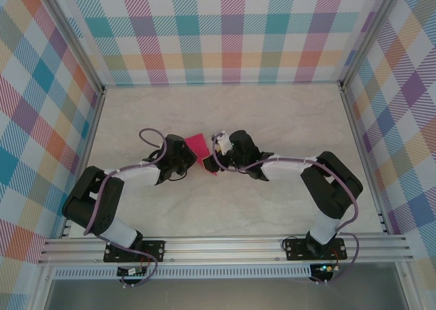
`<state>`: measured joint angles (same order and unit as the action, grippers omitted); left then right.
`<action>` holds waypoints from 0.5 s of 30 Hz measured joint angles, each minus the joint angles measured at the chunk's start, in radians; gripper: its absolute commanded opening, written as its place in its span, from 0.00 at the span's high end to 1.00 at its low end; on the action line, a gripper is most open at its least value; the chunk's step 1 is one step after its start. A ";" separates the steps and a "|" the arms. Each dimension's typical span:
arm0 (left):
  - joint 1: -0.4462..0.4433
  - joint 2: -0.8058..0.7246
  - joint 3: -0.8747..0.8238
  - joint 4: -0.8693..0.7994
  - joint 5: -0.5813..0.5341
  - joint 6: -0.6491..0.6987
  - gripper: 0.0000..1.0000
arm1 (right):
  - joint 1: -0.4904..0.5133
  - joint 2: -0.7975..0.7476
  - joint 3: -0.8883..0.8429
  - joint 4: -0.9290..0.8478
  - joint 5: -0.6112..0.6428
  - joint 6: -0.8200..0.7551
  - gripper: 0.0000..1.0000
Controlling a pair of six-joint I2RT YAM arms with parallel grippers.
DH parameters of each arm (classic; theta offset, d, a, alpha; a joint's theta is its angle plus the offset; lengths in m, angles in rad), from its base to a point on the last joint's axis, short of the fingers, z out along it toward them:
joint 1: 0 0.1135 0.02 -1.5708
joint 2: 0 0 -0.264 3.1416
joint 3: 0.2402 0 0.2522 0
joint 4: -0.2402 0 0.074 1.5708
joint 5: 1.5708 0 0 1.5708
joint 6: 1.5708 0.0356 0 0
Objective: Fold a paper plane with a square sheet of paper (pick it up from the middle)
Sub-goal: Fold the wing for the fifth time at the center of the table.
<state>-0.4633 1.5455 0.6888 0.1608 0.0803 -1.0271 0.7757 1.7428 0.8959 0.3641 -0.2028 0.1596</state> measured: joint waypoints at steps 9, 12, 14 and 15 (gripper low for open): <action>0.000 0.037 0.051 -0.032 0.007 -0.029 0.97 | 0.046 0.120 0.000 0.038 0.013 -0.080 0.43; 0.000 0.037 0.056 -0.032 0.007 -0.040 0.97 | 0.046 0.141 0.000 0.069 0.034 -0.105 0.43; 0.000 0.037 0.056 -0.032 0.007 -0.051 0.97 | 0.046 0.154 0.000 0.088 0.047 -0.124 0.44; 0.000 0.037 0.056 -0.032 0.006 -0.056 0.97 | 0.046 0.161 0.000 0.099 0.056 -0.132 0.44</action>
<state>-0.4633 1.5829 0.7452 0.1287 0.0868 -1.0828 0.8219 1.9038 0.8959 0.4633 -0.1471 0.0280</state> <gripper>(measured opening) 0.053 0.561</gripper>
